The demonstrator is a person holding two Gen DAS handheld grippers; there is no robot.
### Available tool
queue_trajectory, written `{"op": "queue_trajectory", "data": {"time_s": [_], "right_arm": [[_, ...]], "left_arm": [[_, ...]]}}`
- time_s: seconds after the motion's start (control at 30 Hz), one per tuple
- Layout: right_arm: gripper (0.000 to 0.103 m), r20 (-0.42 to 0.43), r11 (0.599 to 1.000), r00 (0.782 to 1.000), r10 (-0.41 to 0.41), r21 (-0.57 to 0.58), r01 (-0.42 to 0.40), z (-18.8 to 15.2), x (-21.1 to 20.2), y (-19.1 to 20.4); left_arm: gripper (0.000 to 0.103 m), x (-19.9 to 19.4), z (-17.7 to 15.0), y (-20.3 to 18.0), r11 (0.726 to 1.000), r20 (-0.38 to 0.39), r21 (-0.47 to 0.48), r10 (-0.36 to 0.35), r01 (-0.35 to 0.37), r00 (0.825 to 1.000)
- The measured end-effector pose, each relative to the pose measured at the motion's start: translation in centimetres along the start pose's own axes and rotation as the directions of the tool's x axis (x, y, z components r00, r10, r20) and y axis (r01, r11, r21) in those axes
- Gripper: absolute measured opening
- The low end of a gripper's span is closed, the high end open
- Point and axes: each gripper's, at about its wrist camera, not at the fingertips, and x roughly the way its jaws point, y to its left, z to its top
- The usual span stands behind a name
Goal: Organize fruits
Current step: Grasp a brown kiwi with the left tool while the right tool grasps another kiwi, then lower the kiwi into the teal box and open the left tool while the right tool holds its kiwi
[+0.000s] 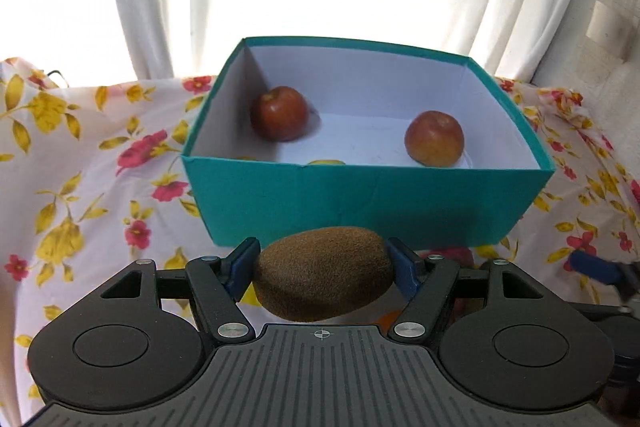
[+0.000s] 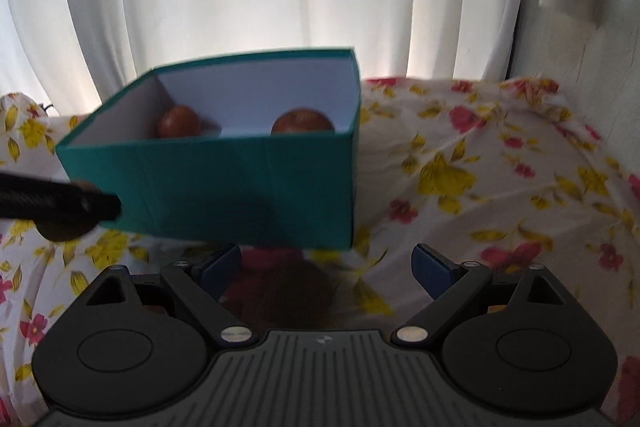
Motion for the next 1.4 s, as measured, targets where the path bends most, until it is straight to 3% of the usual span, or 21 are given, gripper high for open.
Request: {"op": "queue_trajectory", "data": {"time_s": [0.27, 0.53, 0.73, 0.97, 1.4], "right_arm": [[0.077, -0.092, 1.0, 0.996, -0.001, 0.024, 0.003, -0.9, 3.1, 1.0], [0.062, -0.13, 1.0, 0.991, 0.006, 0.012, -0.004, -1.7, 4.4, 1.9], [0.056, -0.103, 0.998, 0.994, -0.025, -0.063, 0.019, -2.0, 4.7, 3.0], [0.055, -0.078, 0.999, 0.997, -0.018, -0.046, 0.014, -1.4, 3.4, 2.1], [0.055, 0.091, 0.999, 0.995, 0.03, -0.041, -0.027, 2.1, -2.6, 1.3]], "left_arm": [[0.074, -0.3, -0.3, 0.8, 1.0, -0.014, -0.003, 0.0, 0.0, 1.0], [0.074, -0.2, -0.7, 1.3, 1.0, -0.031, -0.001, 0.0, 0.0, 1.0], [0.074, -0.2, -0.7, 1.5, 1.0, -0.037, -0.011, 0.002, -0.002, 0.999], [0.074, -0.9, 0.1, 1.3, 1.0, -0.023, -0.015, 0.002, -0.002, 1.0], [0.074, -2.5, 6.9, -1.1, 0.999, 0.11, 0.002, 0.048, -0.048, 0.993]]}}
